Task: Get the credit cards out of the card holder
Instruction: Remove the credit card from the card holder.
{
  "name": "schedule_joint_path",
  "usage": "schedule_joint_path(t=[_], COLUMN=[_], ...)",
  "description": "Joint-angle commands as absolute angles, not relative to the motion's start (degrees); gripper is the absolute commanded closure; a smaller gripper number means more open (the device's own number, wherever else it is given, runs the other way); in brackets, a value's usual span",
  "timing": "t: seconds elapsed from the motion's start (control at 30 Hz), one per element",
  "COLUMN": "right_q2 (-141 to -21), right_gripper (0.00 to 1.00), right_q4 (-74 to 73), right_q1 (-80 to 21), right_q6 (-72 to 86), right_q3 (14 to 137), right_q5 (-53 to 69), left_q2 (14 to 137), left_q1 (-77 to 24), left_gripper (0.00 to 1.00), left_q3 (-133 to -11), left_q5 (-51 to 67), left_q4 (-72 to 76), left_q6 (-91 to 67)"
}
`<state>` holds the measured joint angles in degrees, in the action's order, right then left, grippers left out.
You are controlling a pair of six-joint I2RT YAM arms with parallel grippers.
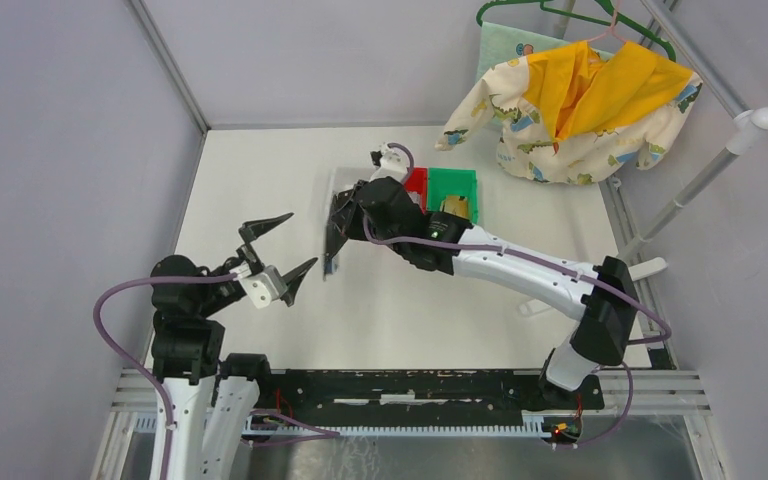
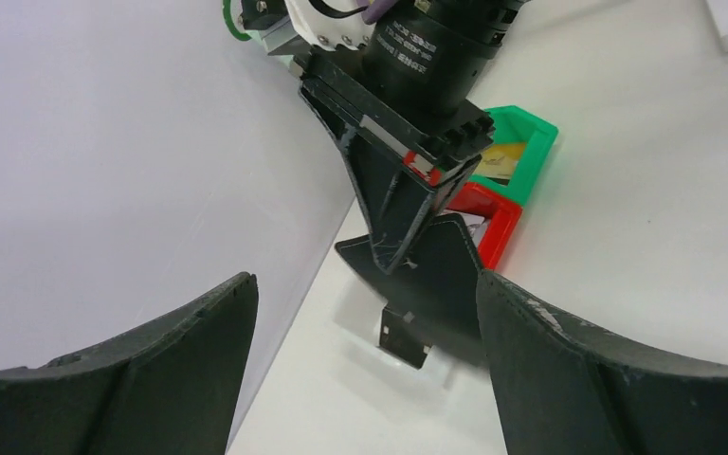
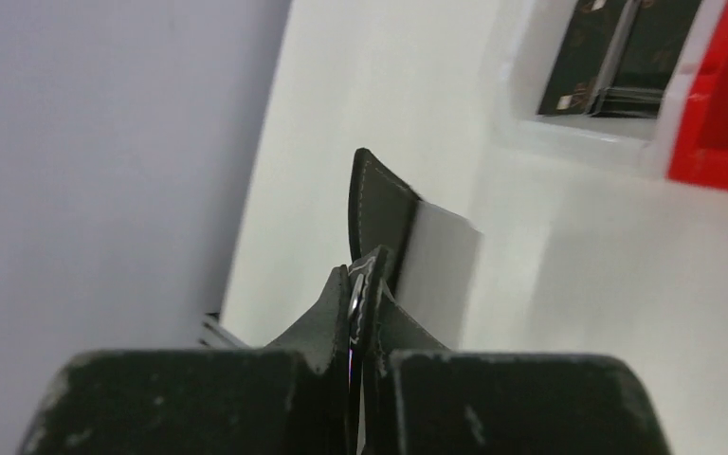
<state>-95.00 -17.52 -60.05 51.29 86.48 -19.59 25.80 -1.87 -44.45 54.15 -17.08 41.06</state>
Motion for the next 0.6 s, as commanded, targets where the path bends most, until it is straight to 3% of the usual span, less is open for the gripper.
schedule_joint_path(t=[0.0,0.27,0.57], right_q2=[-90.04,-86.32,-88.9], right_gripper=[1.0,1.0,1.0], right_q4=[-4.07,8.9,14.45], right_q1=[-61.58,-66.08,-69.73], right_q6=[71.93,82.18,87.25], right_q3=[83.32,74.16,75.98], right_q5=[-19.79,-25.09,-32.84], left_q2=[24.85,20.53,21.76], left_q1=[-1.88,-1.87,-1.87], left_gripper=[0.11,0.13,0.18], left_q3=[-42.23,-37.89,-36.26], left_q5=[57.77,61.31,54.1], left_q4=[-13.18,-13.0,-8.0], left_q6=[36.32,36.67,35.22])
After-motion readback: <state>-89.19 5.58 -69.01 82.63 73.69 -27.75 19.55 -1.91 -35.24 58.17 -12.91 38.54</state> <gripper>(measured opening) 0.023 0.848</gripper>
